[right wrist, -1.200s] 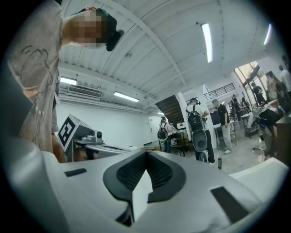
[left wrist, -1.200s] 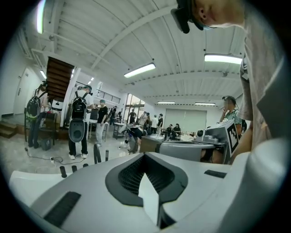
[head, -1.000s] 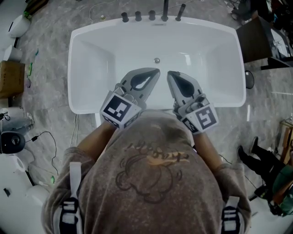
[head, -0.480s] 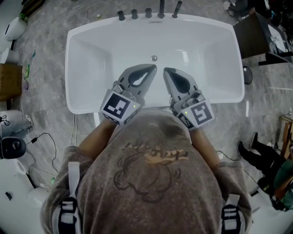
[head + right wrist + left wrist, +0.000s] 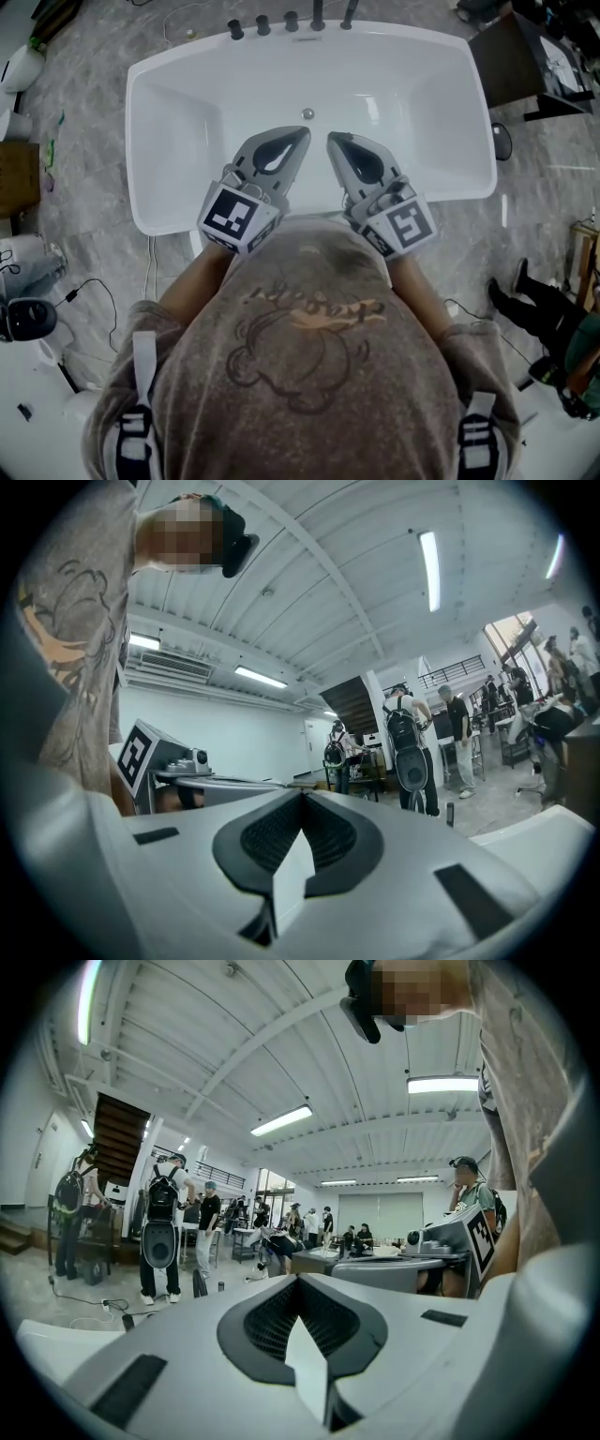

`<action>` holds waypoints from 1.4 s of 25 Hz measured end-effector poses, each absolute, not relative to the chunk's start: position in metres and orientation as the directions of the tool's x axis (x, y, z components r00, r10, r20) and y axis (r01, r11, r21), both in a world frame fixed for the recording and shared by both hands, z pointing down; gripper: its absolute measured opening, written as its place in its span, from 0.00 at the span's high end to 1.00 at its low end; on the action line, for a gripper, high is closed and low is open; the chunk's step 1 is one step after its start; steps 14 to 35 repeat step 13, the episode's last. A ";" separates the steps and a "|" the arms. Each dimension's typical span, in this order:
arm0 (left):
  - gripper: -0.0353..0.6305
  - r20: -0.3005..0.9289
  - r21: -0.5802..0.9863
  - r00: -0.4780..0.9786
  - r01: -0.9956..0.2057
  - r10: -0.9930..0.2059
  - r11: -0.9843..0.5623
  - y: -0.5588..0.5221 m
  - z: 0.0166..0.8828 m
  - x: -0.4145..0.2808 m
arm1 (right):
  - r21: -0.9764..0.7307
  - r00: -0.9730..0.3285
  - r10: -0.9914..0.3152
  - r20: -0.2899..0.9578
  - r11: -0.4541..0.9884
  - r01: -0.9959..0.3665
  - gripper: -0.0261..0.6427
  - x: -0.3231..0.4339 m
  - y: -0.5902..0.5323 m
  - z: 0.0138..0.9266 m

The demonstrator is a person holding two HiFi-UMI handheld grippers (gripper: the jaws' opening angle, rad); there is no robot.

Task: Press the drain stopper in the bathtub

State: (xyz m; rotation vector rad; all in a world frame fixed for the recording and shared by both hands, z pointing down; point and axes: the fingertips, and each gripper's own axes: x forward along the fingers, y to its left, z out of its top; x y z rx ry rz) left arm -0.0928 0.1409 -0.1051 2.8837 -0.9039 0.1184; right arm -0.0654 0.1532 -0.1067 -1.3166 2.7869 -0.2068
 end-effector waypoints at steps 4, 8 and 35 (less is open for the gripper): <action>0.94 0.112 0.095 0.816 -0.577 -0.567 -0.811 0.142 -0.103 -0.092 | -0.146 -0.633 -0.774 0.013 0.625 -0.767 0.97 -0.064 0.154 -0.106; 0.94 0.116 0.093 0.817 -0.575 -0.565 -0.813 0.141 -0.103 -0.090 | -0.152 -0.629 -0.777 0.005 0.621 -0.769 0.97 -0.062 0.152 -0.106; 0.94 0.125 0.104 0.810 -0.585 -0.573 -0.804 0.138 -0.098 -0.091 | -0.154 -0.633 -0.774 0.022 0.623 -0.767 0.97 -0.063 0.152 -0.099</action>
